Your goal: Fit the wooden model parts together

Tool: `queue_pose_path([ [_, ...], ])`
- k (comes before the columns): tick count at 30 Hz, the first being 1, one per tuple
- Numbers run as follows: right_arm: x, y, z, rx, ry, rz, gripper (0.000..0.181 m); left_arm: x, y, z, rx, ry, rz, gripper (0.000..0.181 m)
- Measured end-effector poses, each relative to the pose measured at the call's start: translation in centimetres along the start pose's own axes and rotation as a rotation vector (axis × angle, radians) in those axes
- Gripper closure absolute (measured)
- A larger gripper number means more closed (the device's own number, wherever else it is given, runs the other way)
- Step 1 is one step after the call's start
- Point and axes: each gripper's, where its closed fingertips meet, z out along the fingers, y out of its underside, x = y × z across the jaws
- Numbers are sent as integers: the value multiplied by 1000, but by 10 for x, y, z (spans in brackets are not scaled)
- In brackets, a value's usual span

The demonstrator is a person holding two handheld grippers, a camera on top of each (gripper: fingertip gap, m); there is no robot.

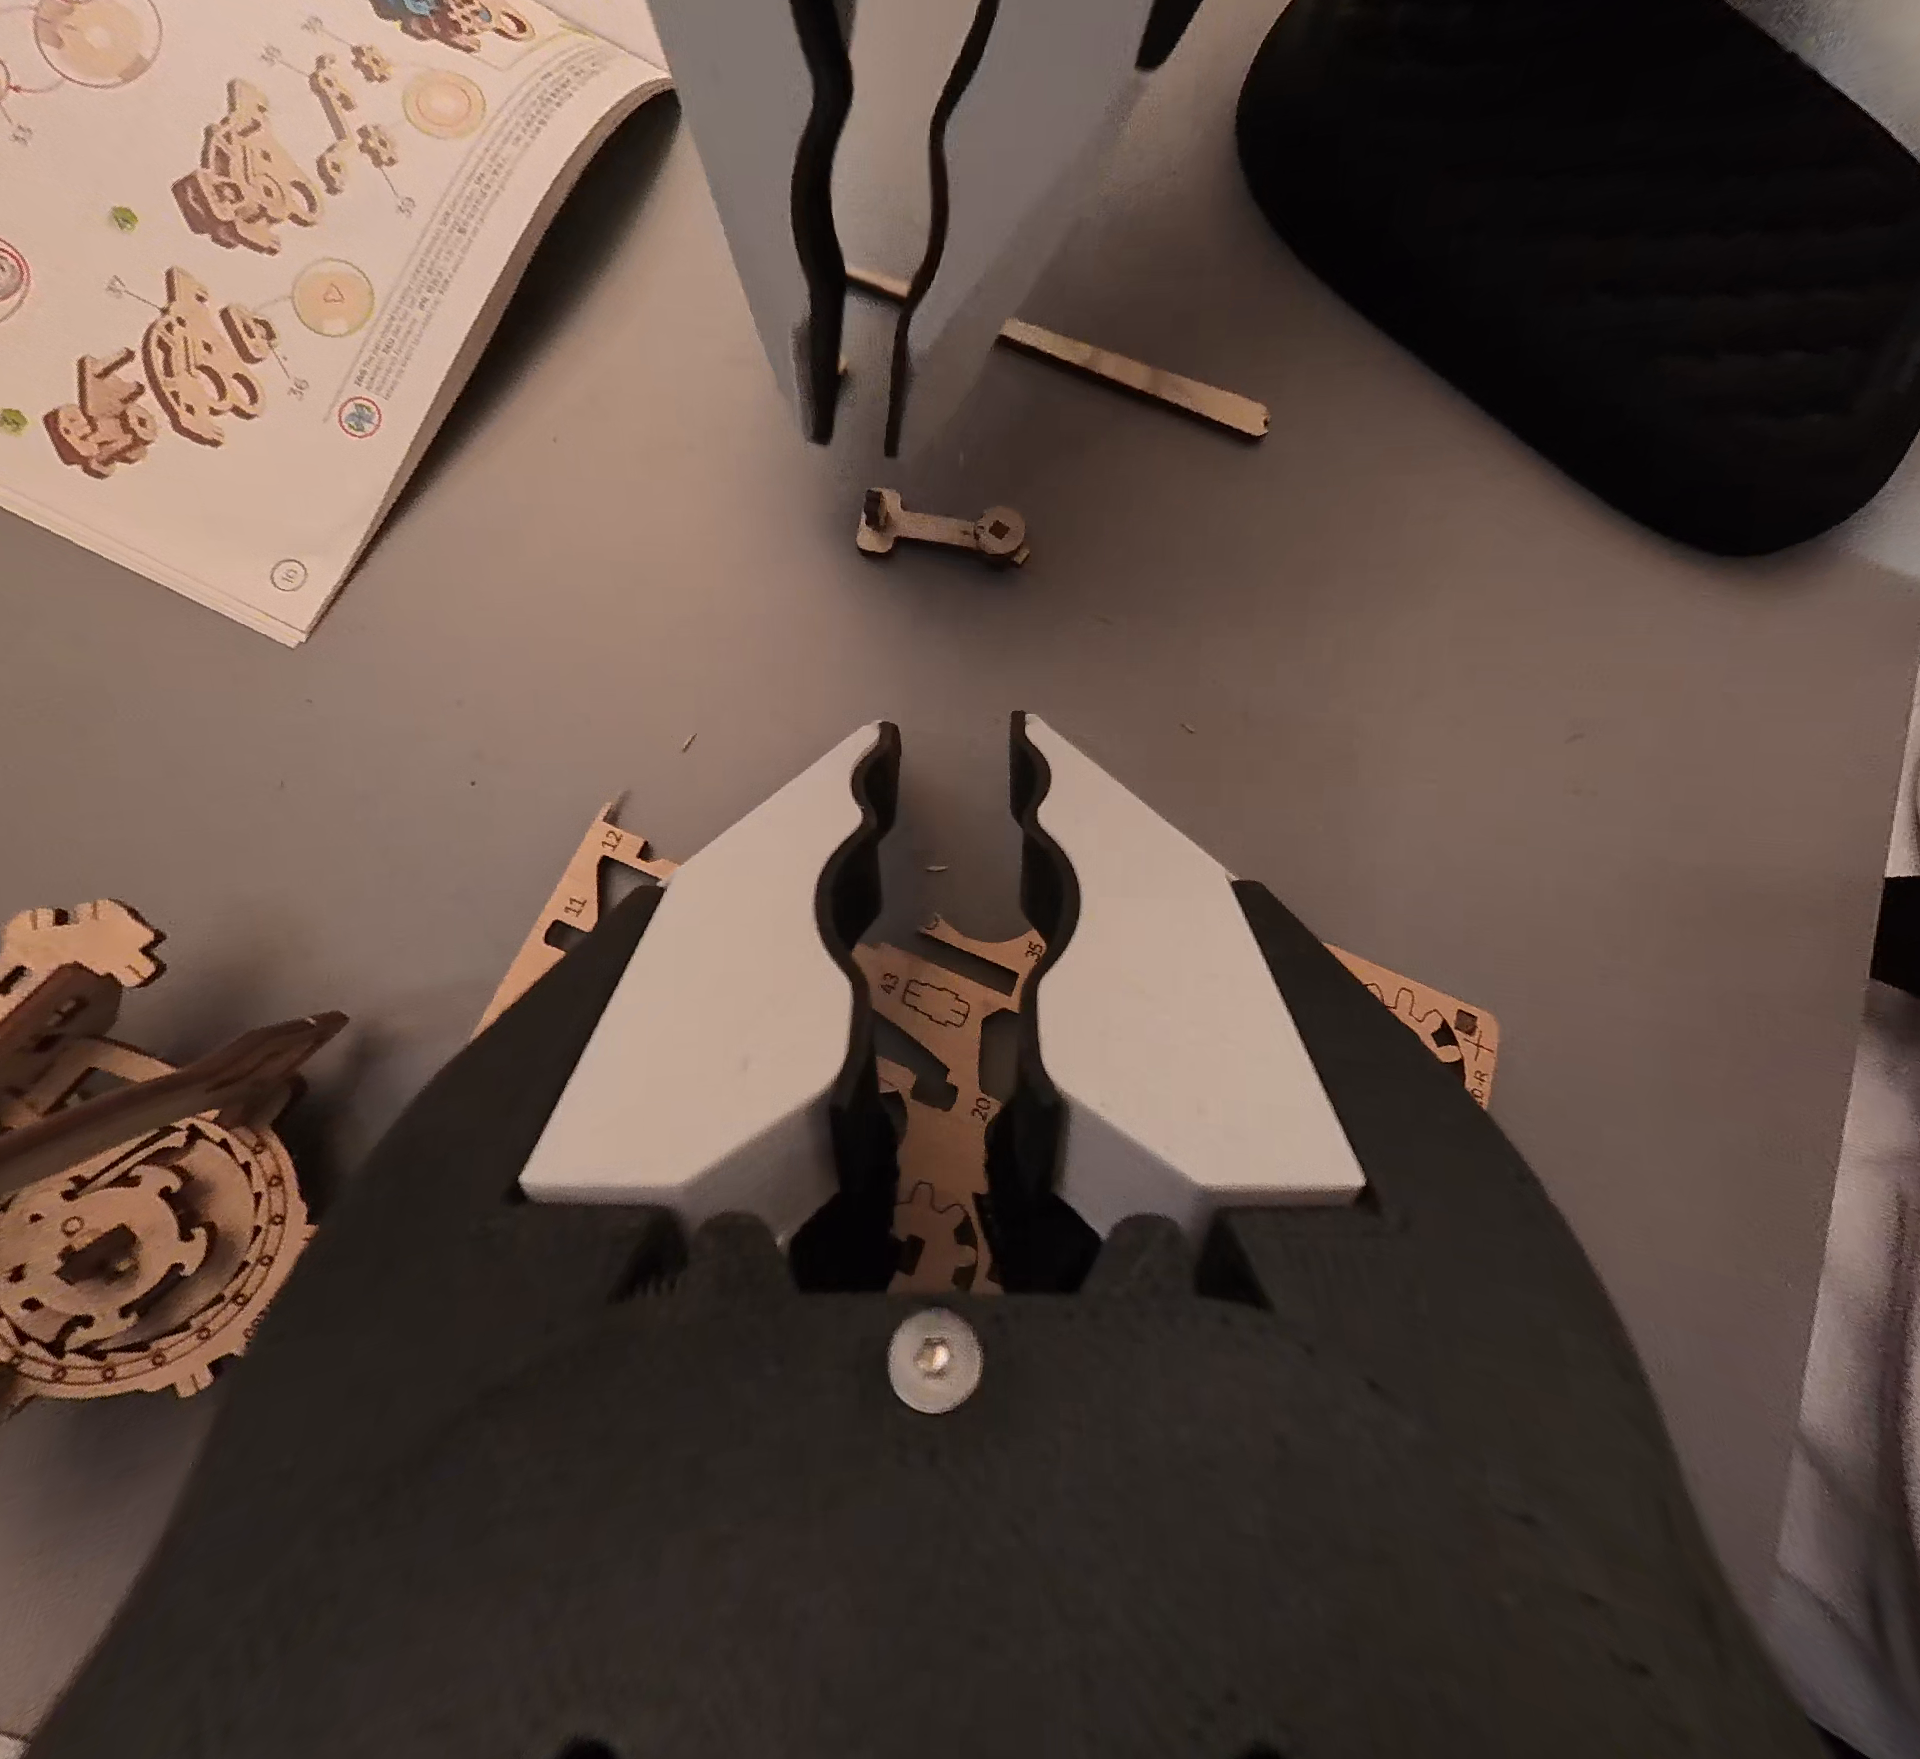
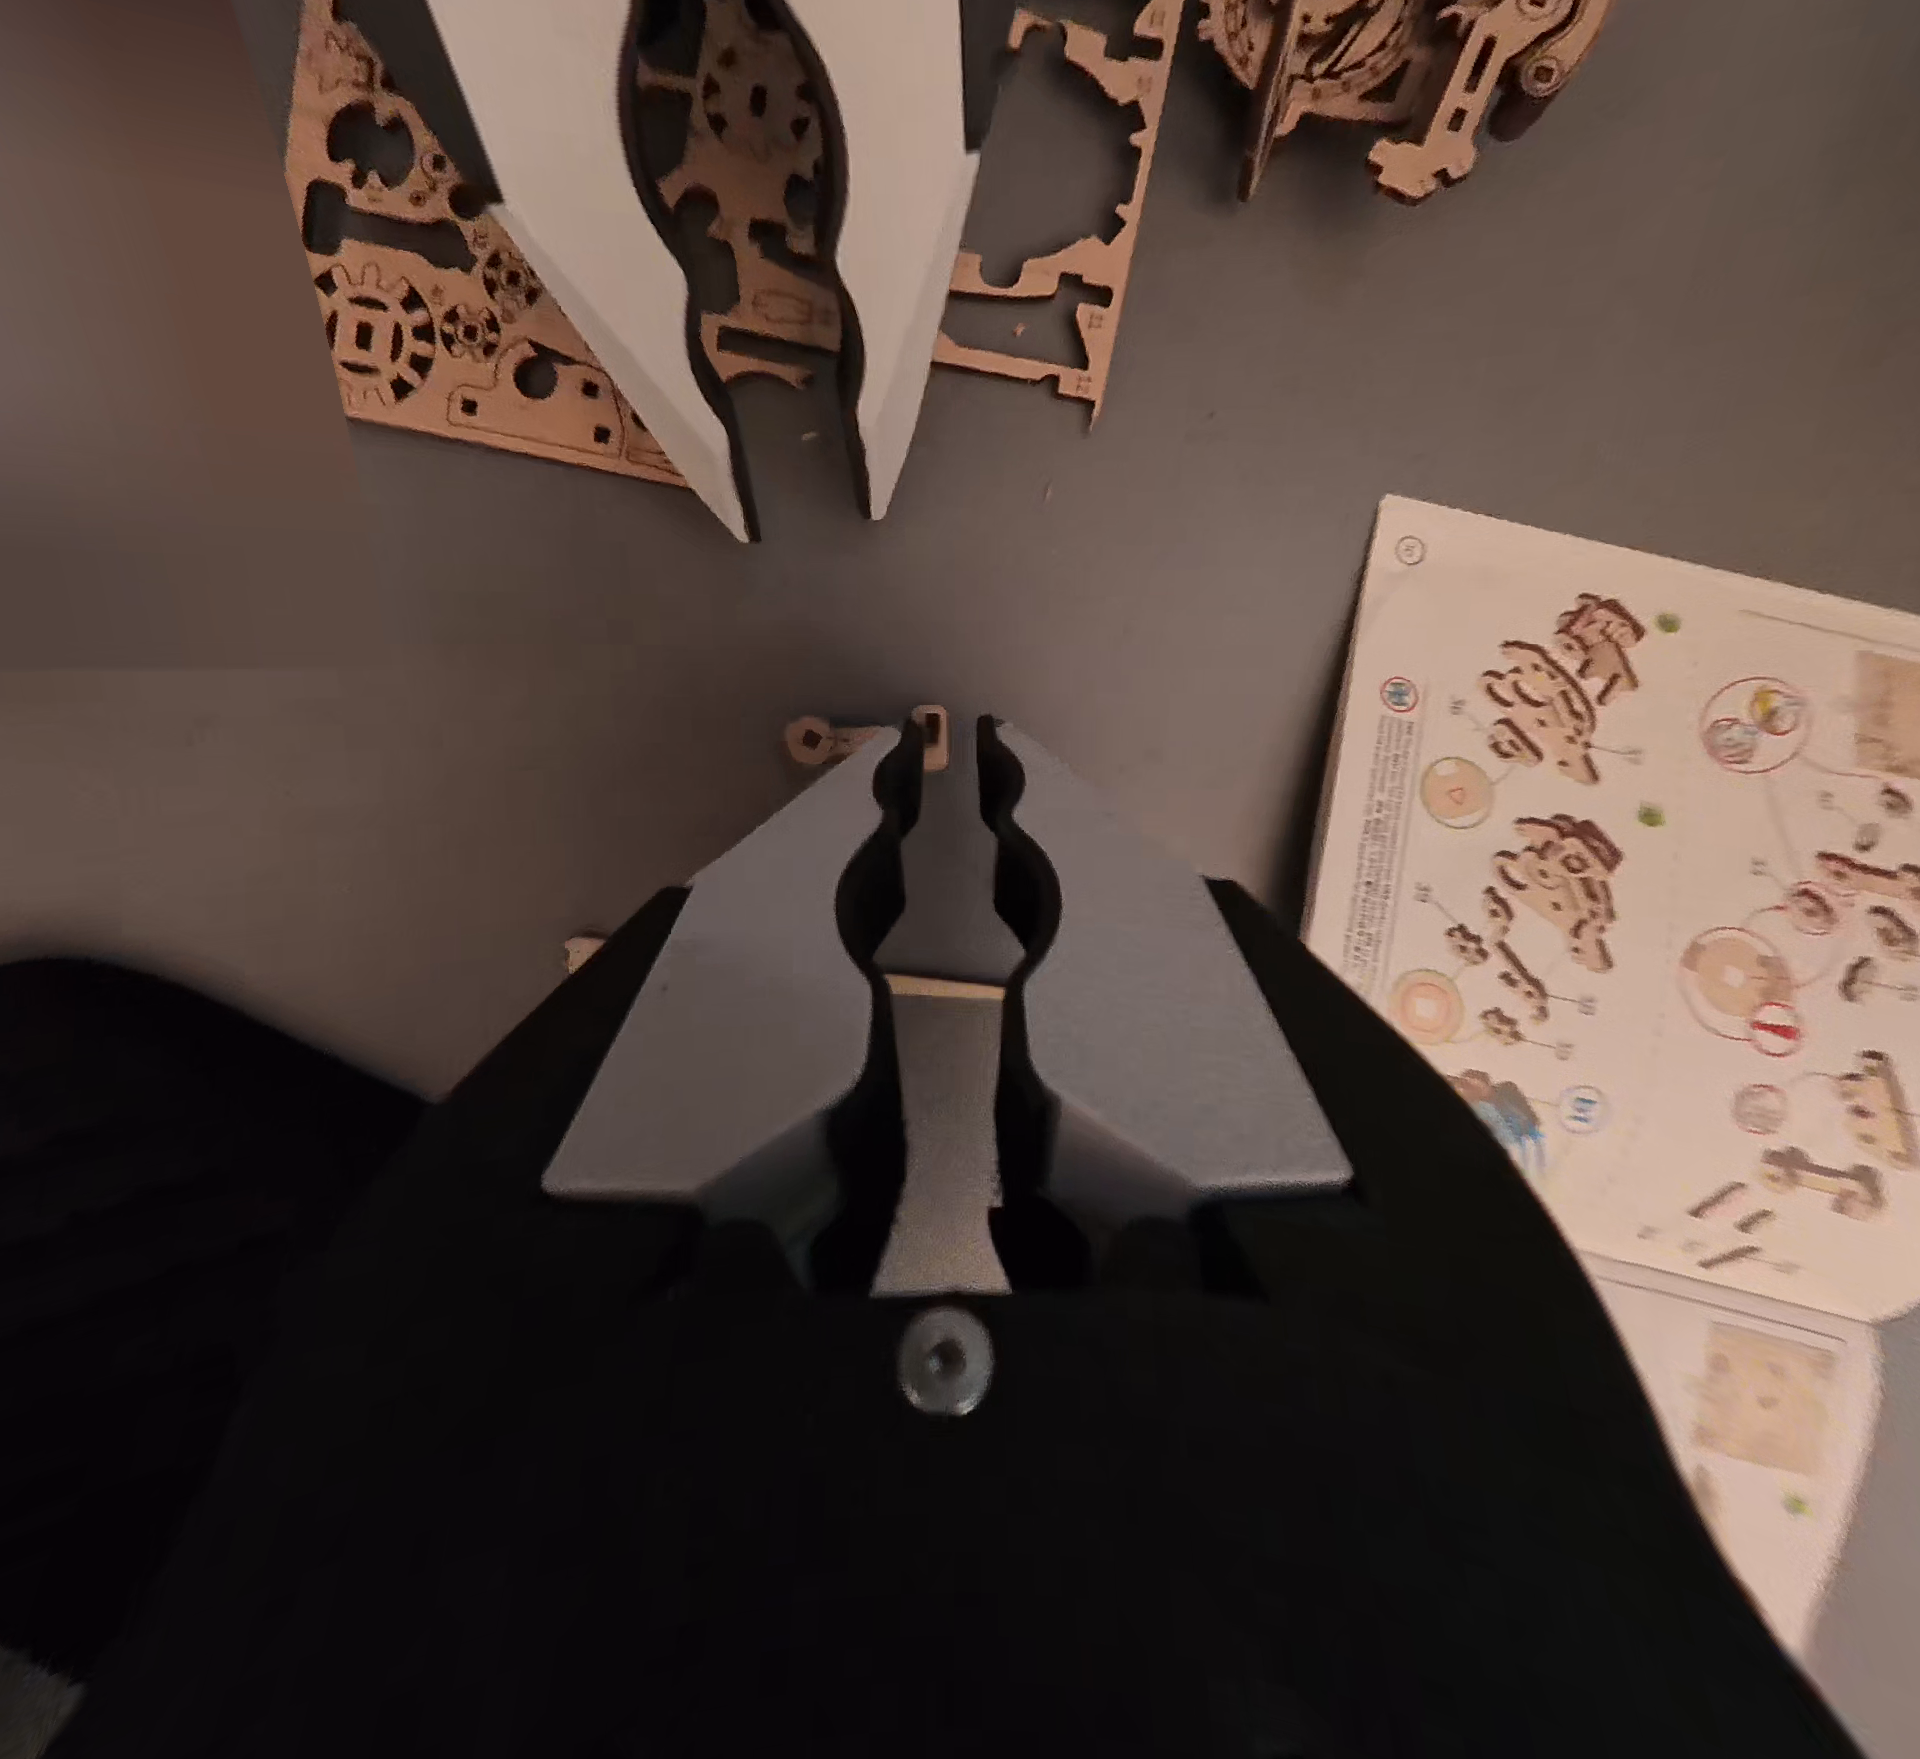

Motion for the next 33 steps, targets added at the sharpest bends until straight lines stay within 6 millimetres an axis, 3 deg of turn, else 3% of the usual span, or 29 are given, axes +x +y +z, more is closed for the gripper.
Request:
queue_pose_path([
  [4, -2, 4, 8, -201, 7, -83, 171, 0, 0, 0, -3, -3, 4, 162],
  [8, -1, 12, 14, -327, -27, -57, 173, -1, -2, -2, 6, -10, 7, 162],
  [33, -2, 3, 20, -362, -62, -115, 177, -7, -5, -10, 25, -29, -7, 162],
])
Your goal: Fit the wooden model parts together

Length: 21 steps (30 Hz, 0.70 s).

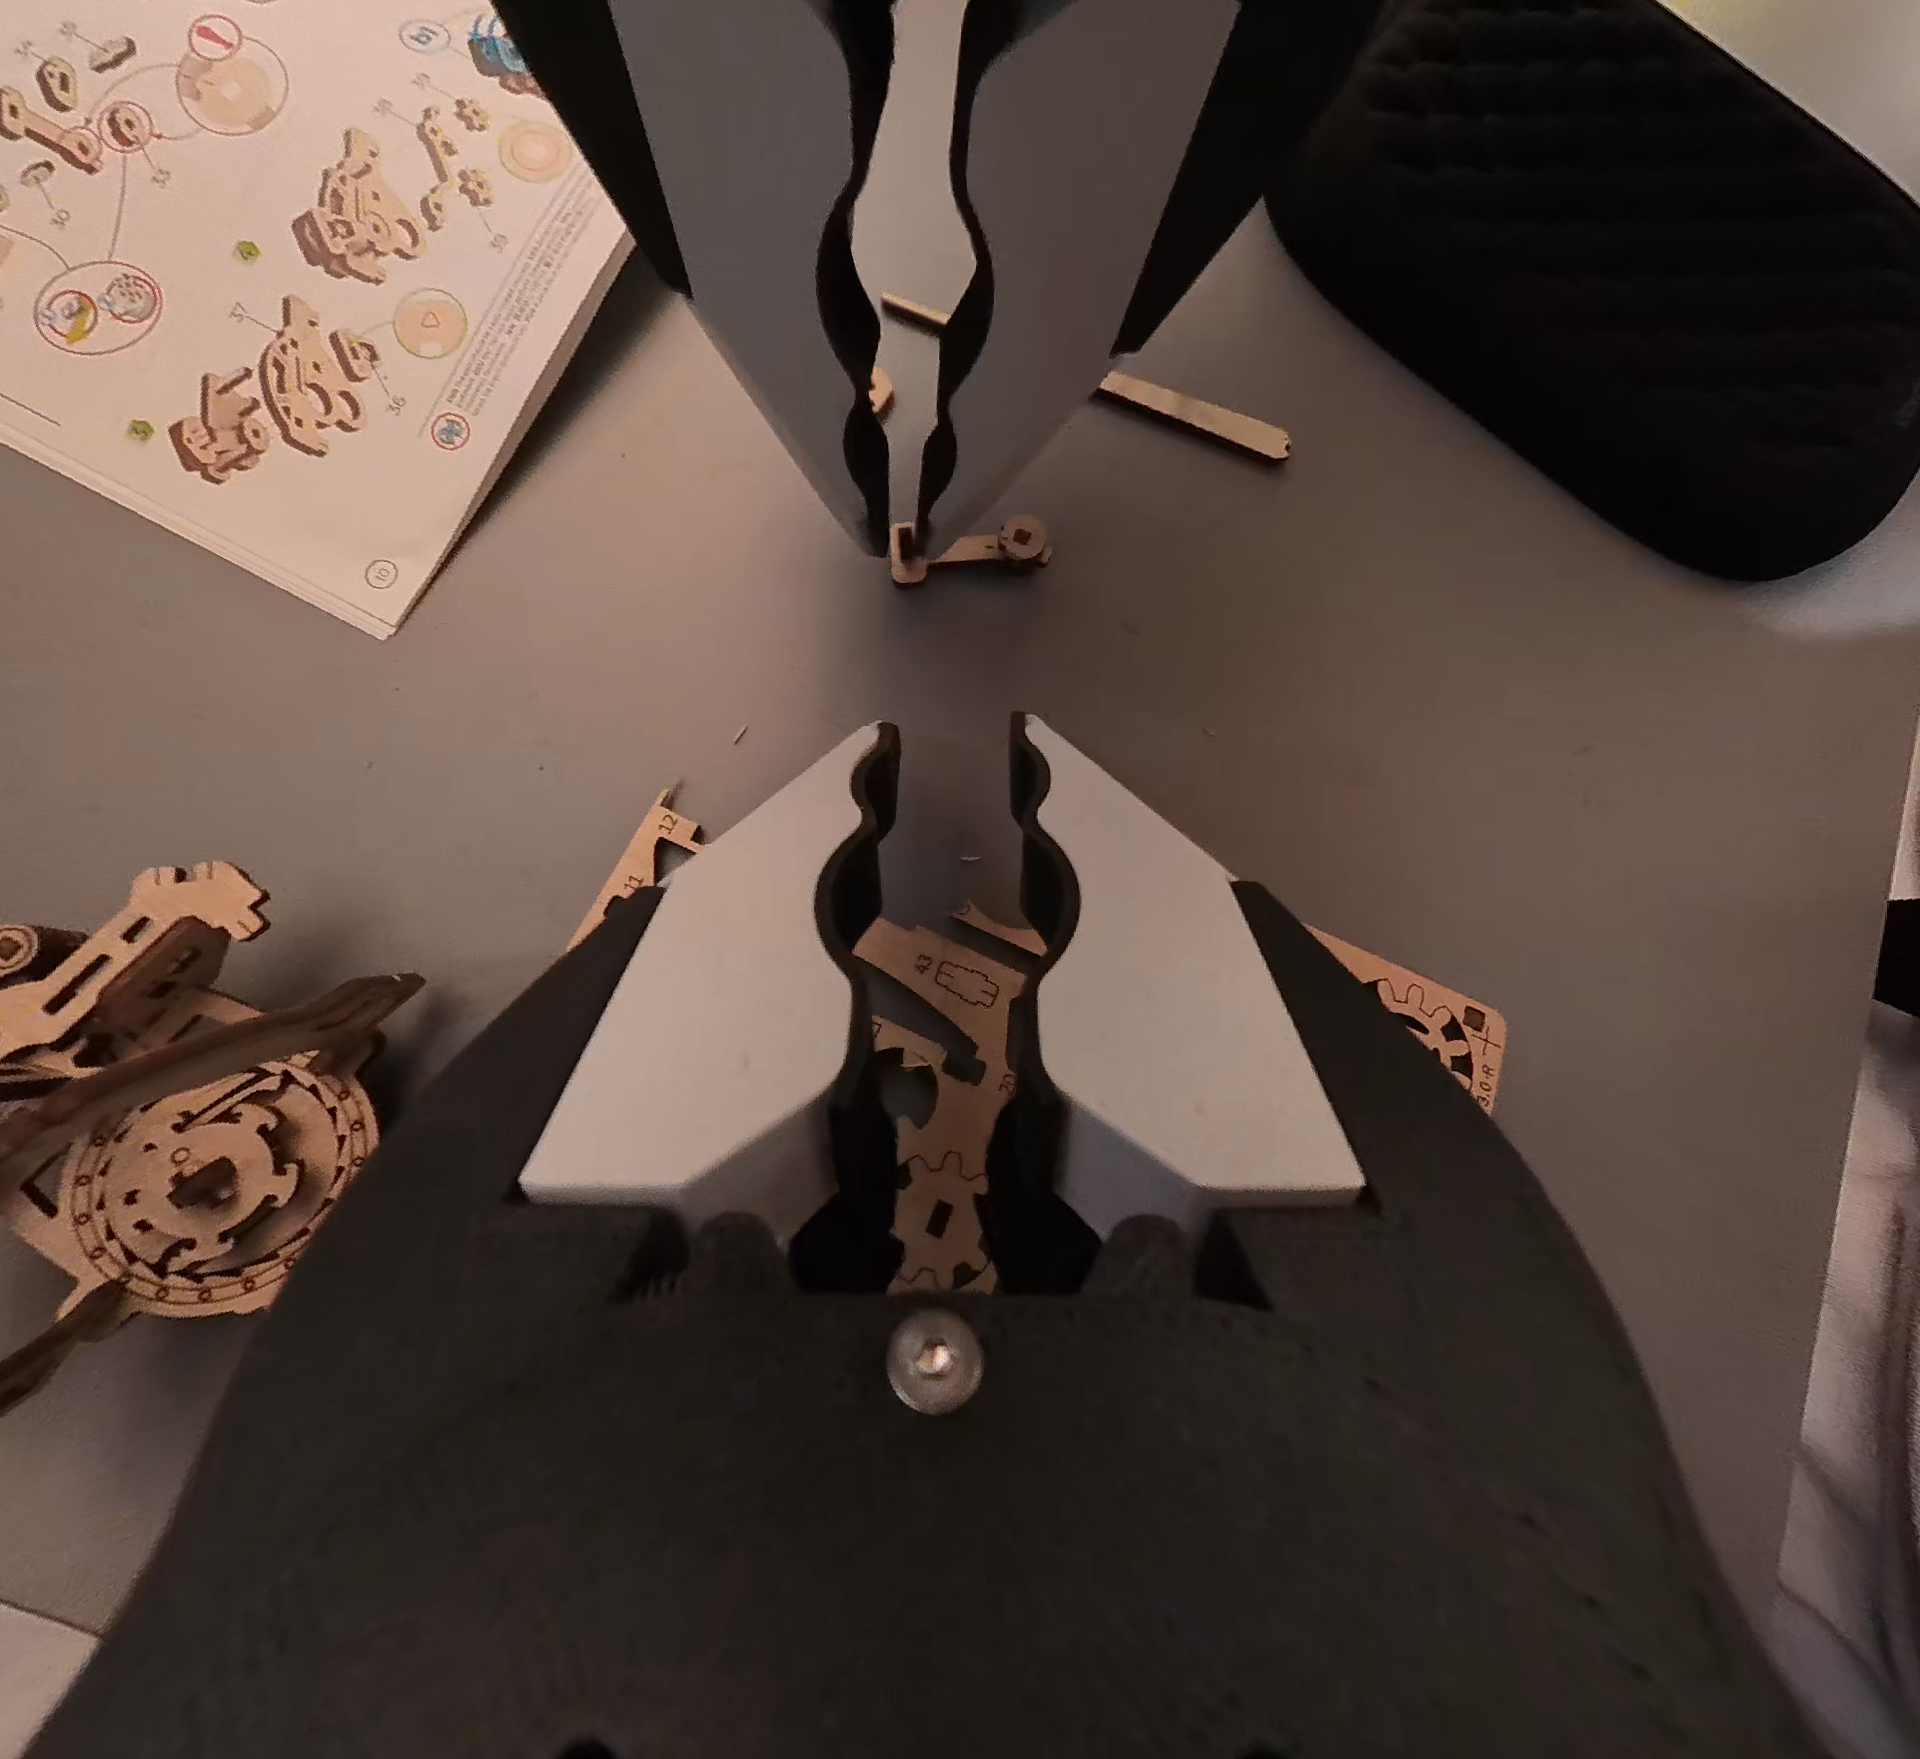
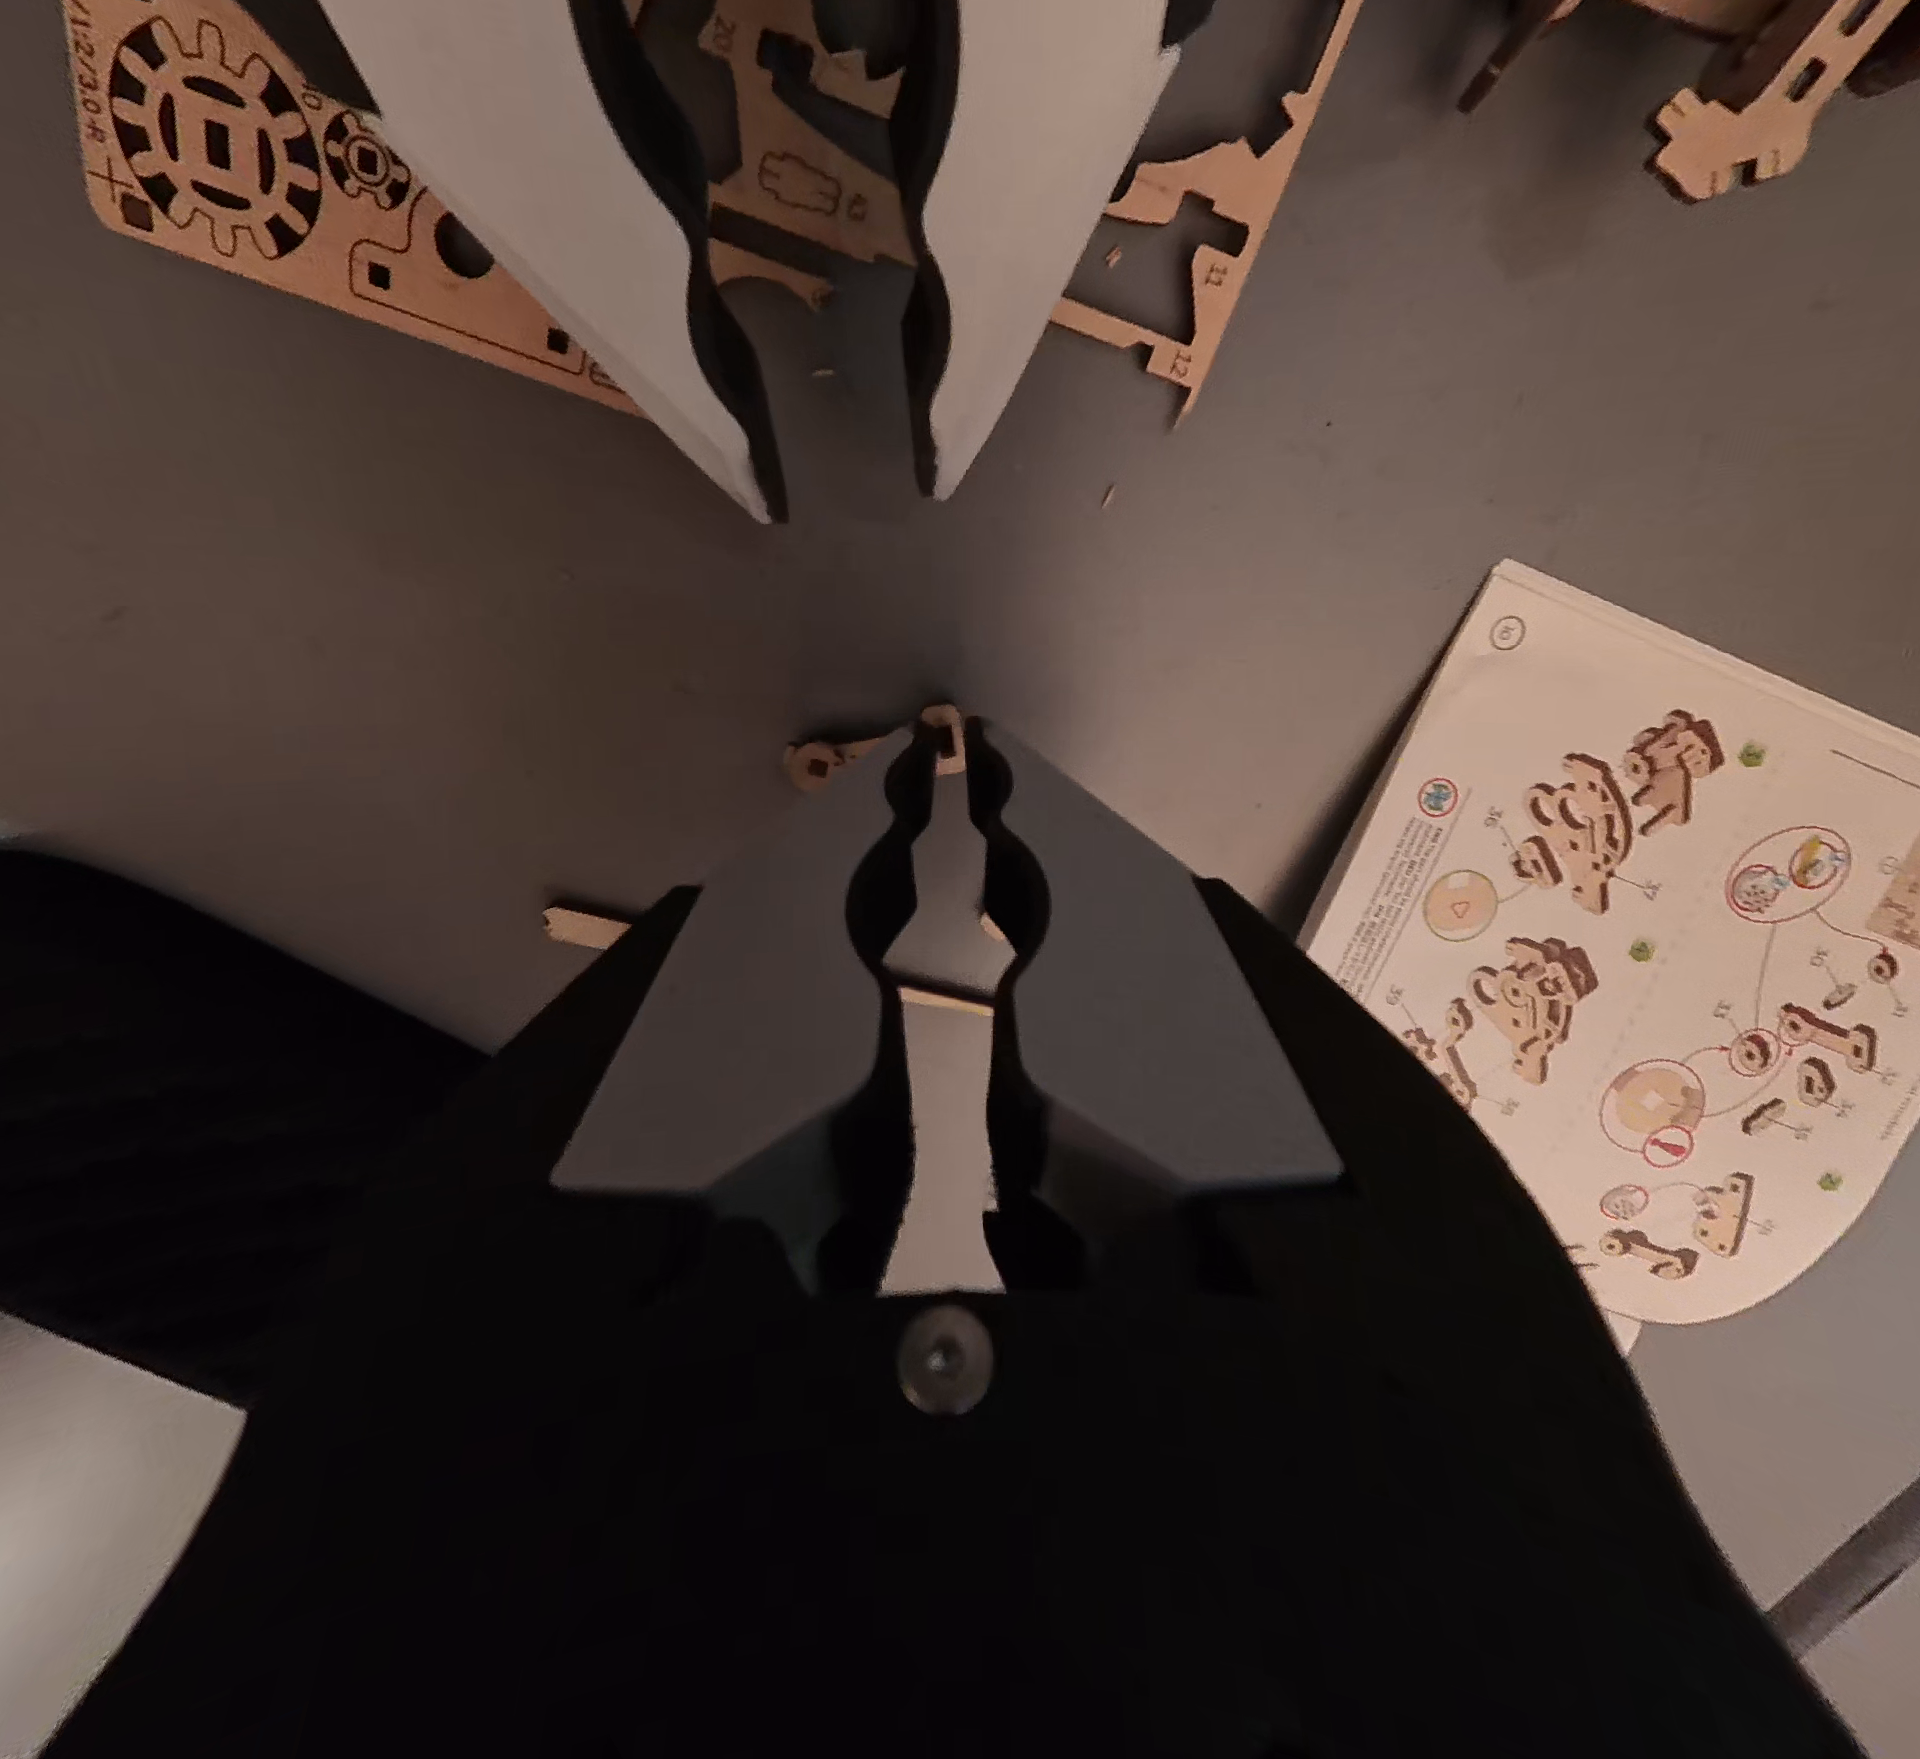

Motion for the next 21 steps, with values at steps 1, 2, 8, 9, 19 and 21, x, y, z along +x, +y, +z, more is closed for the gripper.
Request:
queue_pose_path([
  [1, 0, 1, 1, -4, 1, 1, 179, 0, 0, 0, 0, 1, -1, 162],
  [2, 0, 1, 1, -1, 0, 0, 179, 0, 0, 0, 0, 0, -1, 162],
  [8, -3, 7, -1, 83, -10, -8, 179, 1, 0, 0, -2, 4, 0, 162],
  [9, -3, 7, -1, 133, -4, -7, 179, 1, 0, 0, -1, 5, 0, 162],
  [19, -5, 11, -3, 417, 13, 61, 179, 2, 2, 4, -10, 10, -2, 162],
  [21, -5, 11, -3, 452, 14, 66, 179, 2, 2, 4, -9, 10, -3, 162],
])
